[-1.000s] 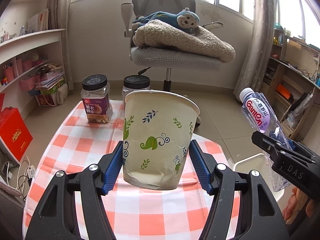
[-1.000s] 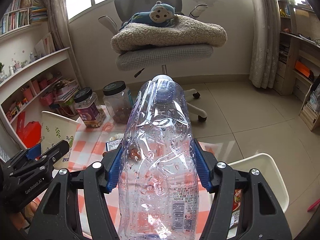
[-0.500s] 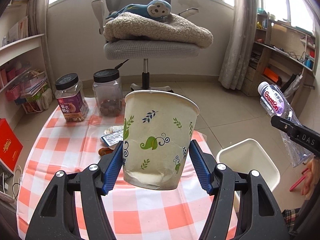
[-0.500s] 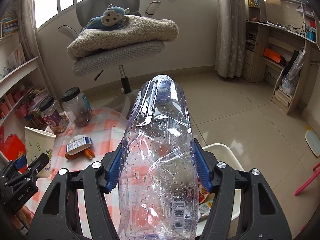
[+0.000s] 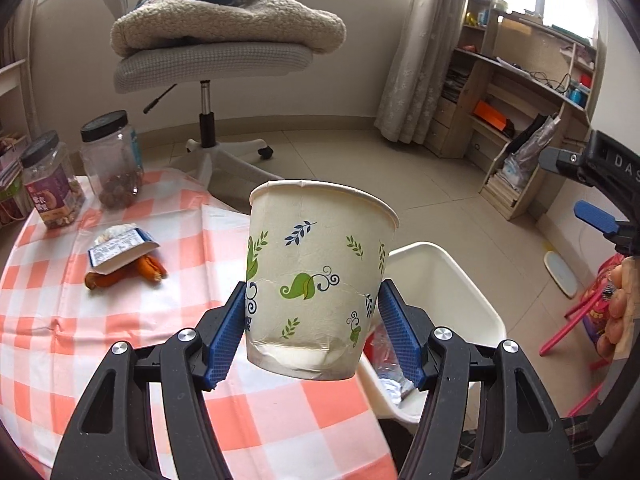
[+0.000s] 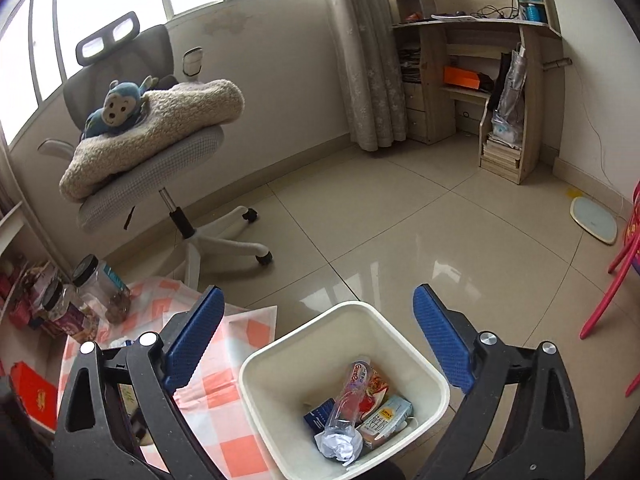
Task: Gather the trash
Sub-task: 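Carry the bottle and cup over the white bin and open both tools, then grasp the blue snack box with the left tool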
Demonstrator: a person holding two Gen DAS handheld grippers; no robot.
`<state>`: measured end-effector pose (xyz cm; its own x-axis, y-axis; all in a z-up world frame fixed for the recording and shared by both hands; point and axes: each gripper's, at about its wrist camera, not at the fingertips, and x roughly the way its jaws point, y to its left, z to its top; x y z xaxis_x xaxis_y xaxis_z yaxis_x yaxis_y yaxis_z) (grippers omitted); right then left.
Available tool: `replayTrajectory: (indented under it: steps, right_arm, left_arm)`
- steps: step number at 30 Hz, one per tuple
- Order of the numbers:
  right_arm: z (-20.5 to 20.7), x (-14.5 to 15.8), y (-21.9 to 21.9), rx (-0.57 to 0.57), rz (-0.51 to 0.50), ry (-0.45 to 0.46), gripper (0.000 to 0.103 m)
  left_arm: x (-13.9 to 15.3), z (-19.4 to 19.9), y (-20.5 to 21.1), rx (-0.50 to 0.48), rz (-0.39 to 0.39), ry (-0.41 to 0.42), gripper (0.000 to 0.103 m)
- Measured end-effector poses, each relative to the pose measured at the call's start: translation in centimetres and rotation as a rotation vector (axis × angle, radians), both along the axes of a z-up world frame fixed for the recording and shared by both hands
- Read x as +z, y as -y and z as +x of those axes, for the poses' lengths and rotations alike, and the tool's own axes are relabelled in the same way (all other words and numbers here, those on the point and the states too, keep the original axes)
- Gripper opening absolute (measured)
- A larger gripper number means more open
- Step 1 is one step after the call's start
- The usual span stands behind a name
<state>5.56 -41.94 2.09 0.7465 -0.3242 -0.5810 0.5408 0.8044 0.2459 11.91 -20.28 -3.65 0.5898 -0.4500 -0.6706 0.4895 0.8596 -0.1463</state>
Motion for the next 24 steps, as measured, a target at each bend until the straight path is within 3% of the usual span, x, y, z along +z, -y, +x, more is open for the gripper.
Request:
replayTrajectory:
  steps: [6, 9, 12, 18, 24]
  right_arm:
    - [-1.3, 0.6, 2.4, -0.063, 0.052, 0.05, 0.091]
    - [-1.7, 0.6, 3.3, -0.085, 0.073, 0.059, 0.092]
    - [-1.8, 0.5, 3.6, -0.1, 0.08, 0.061, 0.092]
    - [-1.2, 0.3, 2.7, -0.082, 0.049, 0.033, 0.096]
    - [0.2, 0.4, -0.5, -0.045, -0.071, -0.016, 0.096]
  left_arm:
    - [0.1, -0.3, 4.6, -0.085, -0.039, -0.044, 0.066]
    - [-0.4, 0.3, 6.7, -0.144, -0.066, -0.117, 0.072]
    - [-0.8, 0.5, 7.3, -0.137, -0.068, -0.147, 0.077]
    - [0.3, 0.6, 5.4, -0.109, -0.03, -0.068, 0.082]
    - [2.2, 1.6, 1.8, -0.001, 0.025, 0.063, 0.087]
